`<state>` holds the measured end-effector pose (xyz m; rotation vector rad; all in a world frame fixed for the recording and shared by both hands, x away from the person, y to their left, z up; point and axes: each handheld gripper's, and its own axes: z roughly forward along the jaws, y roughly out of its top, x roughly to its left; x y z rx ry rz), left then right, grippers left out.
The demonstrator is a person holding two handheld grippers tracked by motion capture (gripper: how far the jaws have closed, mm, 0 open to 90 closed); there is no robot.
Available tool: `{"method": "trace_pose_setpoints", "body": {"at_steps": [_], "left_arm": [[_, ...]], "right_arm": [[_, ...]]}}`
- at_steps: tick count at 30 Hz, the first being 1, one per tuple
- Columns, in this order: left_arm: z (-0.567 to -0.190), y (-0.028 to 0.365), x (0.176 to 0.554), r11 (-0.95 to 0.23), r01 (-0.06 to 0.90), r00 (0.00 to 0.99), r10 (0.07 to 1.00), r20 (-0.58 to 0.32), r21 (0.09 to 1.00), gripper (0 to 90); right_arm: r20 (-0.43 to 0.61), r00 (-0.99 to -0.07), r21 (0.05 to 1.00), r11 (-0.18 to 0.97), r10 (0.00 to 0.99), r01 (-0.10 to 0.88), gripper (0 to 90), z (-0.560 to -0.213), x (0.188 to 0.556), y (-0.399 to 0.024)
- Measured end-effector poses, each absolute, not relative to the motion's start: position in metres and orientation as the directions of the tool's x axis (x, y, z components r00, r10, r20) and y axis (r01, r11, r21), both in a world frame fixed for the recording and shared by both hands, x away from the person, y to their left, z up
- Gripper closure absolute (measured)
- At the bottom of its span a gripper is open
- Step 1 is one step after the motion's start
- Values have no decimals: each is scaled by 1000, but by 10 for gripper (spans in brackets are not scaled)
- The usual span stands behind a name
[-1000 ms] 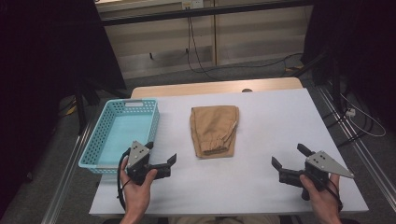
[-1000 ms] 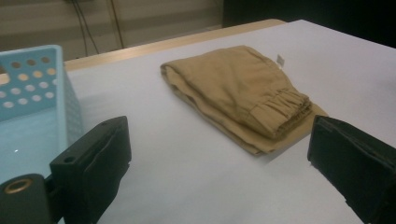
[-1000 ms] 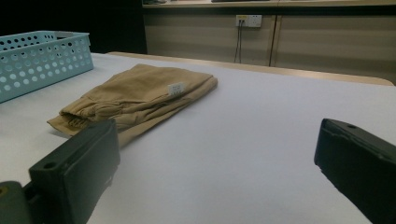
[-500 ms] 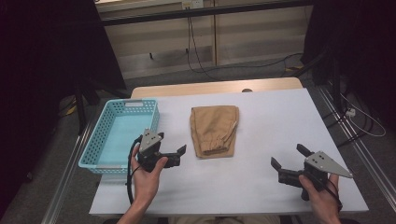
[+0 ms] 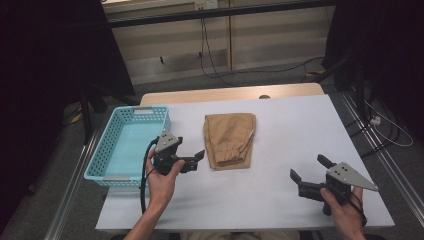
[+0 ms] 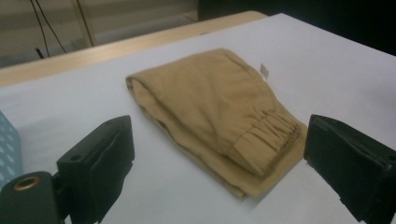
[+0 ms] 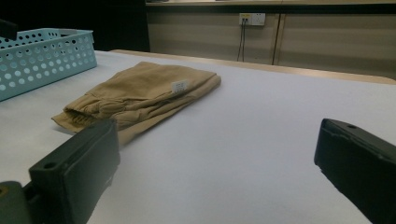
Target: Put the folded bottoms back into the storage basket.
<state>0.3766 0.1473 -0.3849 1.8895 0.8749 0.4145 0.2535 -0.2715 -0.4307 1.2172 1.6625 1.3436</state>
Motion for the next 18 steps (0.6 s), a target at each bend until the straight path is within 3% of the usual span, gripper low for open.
{"method": "trace_pose_setpoints", "body": {"at_steps": [18], "left_arm": [[-385,123,408,-282,483,649,750,-123,829,79]], "right_arm": [[50,-347,969,39,937,245,2,-430,253,-270]]}}
